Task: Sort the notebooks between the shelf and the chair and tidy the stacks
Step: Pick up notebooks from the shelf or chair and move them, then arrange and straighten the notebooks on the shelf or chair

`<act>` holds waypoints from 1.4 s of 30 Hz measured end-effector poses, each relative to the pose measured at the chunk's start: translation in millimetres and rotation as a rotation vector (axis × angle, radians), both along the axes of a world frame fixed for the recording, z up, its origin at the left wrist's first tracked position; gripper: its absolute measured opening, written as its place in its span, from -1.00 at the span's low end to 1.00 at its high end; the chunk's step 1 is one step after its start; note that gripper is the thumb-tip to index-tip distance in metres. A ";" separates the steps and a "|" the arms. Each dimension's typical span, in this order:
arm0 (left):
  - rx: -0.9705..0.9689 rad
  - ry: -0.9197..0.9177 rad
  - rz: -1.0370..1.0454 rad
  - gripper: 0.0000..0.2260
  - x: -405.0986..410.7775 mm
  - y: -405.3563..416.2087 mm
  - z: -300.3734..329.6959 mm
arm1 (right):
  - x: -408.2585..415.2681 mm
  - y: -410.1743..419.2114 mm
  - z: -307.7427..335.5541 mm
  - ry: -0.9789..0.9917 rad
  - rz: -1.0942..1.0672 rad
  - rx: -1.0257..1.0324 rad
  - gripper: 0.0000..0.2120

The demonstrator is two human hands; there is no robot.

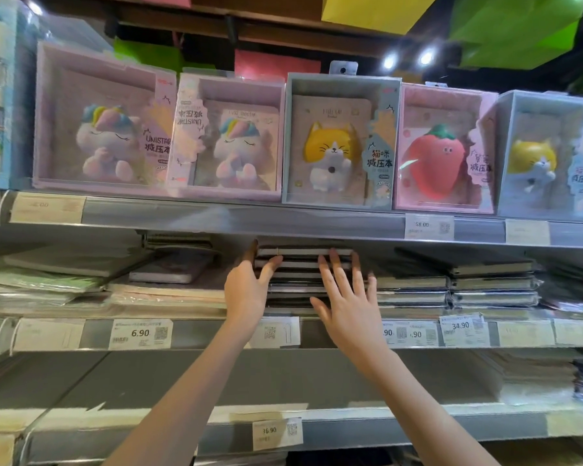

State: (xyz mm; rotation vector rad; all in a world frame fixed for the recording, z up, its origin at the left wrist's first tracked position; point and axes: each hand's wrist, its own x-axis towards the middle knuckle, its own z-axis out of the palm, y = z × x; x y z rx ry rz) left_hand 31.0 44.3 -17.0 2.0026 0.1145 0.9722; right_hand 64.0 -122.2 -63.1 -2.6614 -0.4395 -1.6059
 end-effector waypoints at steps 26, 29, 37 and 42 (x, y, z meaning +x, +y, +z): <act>0.034 0.102 0.260 -0.55 14.9 -8.3 -2.6 | 23.4 -53.3 -24.8 -0.262 0.411 0.062 -0.65; 0.054 0.143 0.343 -0.55 15.1 -11.2 -2.0 | 25.8 -55.4 -22.5 -0.251 0.453 0.083 -0.61; 0.168 0.180 0.372 -0.72 -18.4 -30.7 -9.2 | 22.5 -61.6 -18.1 -0.096 0.558 0.106 -0.59; 0.332 0.045 0.503 -0.72 -41.2 -32.6 -29.8 | 19.5 -59.6 -15.6 -0.037 0.562 0.136 -0.59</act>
